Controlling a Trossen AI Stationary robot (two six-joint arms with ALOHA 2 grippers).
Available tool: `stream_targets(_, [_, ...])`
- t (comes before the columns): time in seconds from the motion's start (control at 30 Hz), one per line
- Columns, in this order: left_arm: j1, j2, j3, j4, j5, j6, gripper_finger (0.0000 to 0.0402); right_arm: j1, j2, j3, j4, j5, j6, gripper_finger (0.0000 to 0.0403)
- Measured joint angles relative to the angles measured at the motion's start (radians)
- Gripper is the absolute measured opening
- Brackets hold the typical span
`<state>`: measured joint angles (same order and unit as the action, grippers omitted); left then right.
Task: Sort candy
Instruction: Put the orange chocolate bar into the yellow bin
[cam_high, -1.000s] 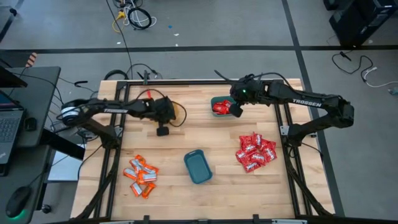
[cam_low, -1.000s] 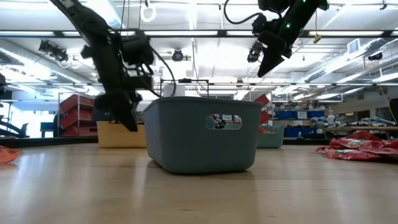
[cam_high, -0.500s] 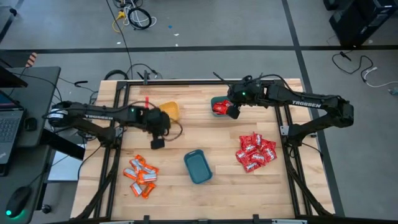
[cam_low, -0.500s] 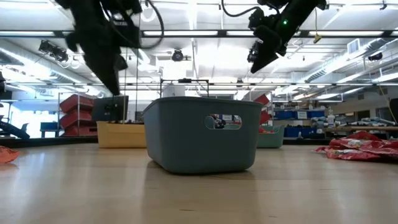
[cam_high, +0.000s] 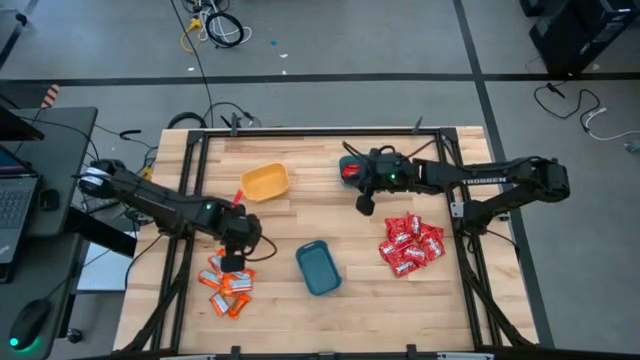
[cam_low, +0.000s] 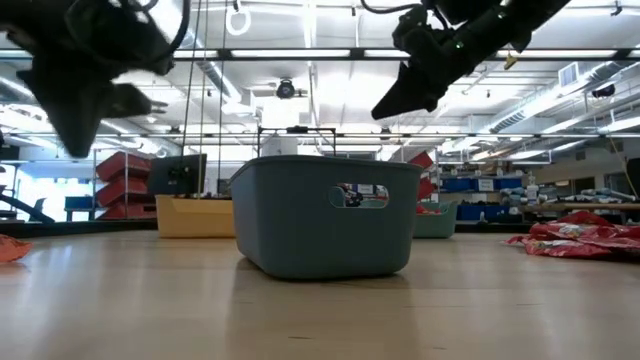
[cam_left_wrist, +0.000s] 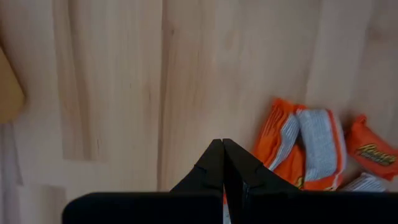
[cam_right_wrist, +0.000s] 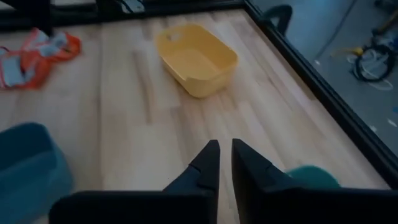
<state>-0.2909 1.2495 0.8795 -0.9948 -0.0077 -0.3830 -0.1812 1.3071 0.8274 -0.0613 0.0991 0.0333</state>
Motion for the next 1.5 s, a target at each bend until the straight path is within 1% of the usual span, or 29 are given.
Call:
stream_targets(0.07, [-0.010,0.000,-0.023,0.006,0.013,-0.021,0.0000,0.016,0.000,-0.015,0.037,0.000,0.001,0.0039])
stream_targets(0.17, [-0.018,0.000,-0.064,0.059,0.061,-0.046,0.0001,0.033,0.000,-0.018,0.046,0.000,0.010,0.0052])
stream_targets(0.27, [-0.019,0.000,-0.087,0.089,0.122,-0.056,0.0014,0.038,0.000,-0.018,0.047,0.000,0.016,0.0067])
stream_targets(0.43, [-0.021,0.000,-0.095,0.135,0.137,-0.151,0.0068,0.037,0.000,-0.018,0.047,0.002,0.017,0.0092])
stream_targets(0.67, [-0.063,0.041,-0.095,0.143,0.162,-0.178,0.0160,0.037,0.000,-0.019,0.046,0.003,0.017,0.0112])
stream_targets(0.73, [-0.079,0.069,-0.095,0.157,0.164,-0.182,0.0179,0.037,0.000,-0.019,0.046,0.004,0.017,0.0114])
stream_targets(0.83, [-0.101,0.107,-0.095,0.157,0.159,-0.179,0.0198,0.037,0.000,-0.019,0.046,0.004,0.017,0.0115])
stream_targets(1.1, [-0.135,0.210,-0.100,0.113,0.163,-0.167,0.0206,0.037,0.000,-0.019,0.046,0.004,0.017,0.0115])
stream_targets(1.3, [-0.151,0.248,-0.099,0.161,0.158,-0.140,0.0204,0.037,0.000,-0.019,0.045,0.004,0.016,0.0116])
stream_targets(1.4, [-0.150,0.251,-0.099,0.193,0.133,-0.121,0.0204,0.037,0.000,-0.019,0.045,0.004,0.015,0.0116])
stream_targets(1.5, [-0.150,0.251,-0.099,0.232,0.080,-0.099,0.0204,0.037,0.000,-0.019,0.042,0.004,0.013,0.0116])
